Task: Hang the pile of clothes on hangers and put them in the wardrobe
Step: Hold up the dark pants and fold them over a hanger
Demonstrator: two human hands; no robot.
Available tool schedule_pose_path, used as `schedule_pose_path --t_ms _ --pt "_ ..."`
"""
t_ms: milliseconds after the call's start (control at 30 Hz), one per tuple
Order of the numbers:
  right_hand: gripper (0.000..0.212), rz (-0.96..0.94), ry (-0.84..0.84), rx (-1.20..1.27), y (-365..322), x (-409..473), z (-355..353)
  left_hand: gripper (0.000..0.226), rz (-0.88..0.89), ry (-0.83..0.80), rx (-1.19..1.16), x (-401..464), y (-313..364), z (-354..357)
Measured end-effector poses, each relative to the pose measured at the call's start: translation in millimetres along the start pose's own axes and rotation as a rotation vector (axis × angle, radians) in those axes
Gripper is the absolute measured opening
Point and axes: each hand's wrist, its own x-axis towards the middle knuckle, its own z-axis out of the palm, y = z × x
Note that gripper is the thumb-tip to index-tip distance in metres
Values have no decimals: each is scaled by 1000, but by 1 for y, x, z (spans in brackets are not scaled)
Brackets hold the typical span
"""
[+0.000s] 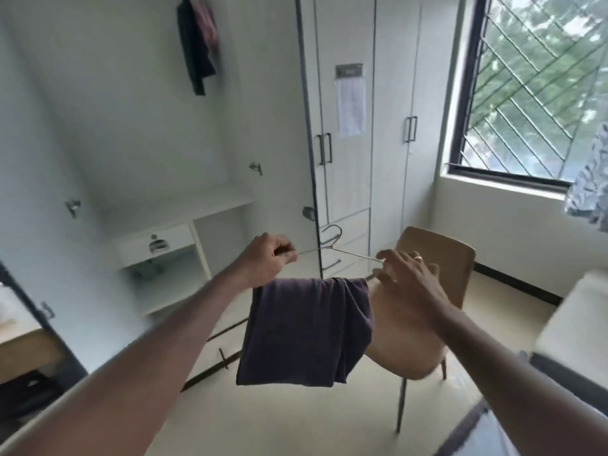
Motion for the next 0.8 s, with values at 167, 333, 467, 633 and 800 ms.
schedule_pose_path --t_ms 167,333,467,633,800 --pt "52 -327 32 37 -46 63 4 25 26 50 20 7 -37 -101" --pt "29 -548 229 210 -113 123 15 24 21 203 96 27 -73 -178" --pt "48 -563 395 228 -169 178 27 19 -30 393 259 49 -100 -228" --pt "40 -610 456 245 -225 260 40 28 -93 656 400 76 -138 -283" --pt "49 -608 510 267 -273 351 47 40 -164 783 544 111 -174 -330"
